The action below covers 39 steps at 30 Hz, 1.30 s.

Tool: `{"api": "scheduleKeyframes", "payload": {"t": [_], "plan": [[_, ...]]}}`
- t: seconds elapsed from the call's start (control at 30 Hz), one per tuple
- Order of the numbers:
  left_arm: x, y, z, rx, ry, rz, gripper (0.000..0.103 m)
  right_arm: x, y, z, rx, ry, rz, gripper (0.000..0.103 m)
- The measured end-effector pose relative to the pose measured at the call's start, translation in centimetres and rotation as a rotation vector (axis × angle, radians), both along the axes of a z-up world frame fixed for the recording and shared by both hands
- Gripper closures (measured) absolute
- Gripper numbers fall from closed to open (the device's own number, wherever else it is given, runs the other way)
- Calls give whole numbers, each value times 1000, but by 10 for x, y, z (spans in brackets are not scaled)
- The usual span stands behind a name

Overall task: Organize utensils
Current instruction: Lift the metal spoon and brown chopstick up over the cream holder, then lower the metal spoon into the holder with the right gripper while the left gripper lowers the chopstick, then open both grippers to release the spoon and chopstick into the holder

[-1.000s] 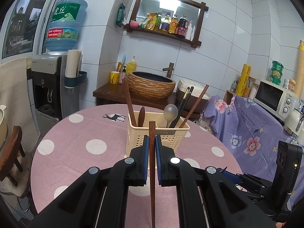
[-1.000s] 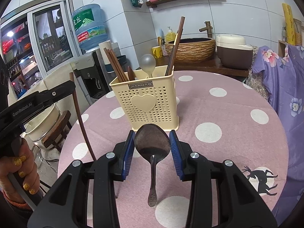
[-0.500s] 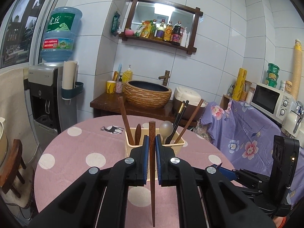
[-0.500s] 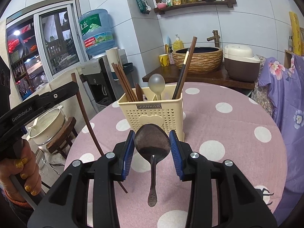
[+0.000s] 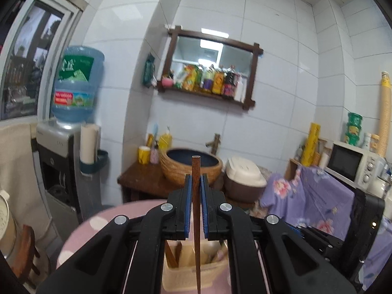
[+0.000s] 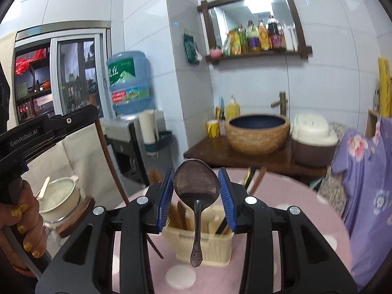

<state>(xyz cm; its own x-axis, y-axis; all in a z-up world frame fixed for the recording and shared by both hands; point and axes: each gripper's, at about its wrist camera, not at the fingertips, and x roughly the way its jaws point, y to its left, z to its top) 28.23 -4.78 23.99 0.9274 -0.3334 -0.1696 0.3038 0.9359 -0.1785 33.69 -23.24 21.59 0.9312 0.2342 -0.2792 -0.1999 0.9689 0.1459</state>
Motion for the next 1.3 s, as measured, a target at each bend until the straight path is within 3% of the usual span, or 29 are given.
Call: {"api": "scheduleKeyframes", "payload": {"t": [0.17,0.33,1.0,1.23,1.3], "plan": [[29,-4,12,-20,-29,73,95,31,4,14,-41,-61,-61,66],[45,-16,-9,7,-51,127,95,55,8,-11,-47,-32,-79,65],[61,-25,-114,56,134,81,95,59,25,-118,-110,89,-108,65],[58,-23,-122,76,136,91,95,60,20,-133,-107,104,-116,63],[58,-22,-122,74,142,89,94,57,20,-134,-102,102,-114,56]]}}
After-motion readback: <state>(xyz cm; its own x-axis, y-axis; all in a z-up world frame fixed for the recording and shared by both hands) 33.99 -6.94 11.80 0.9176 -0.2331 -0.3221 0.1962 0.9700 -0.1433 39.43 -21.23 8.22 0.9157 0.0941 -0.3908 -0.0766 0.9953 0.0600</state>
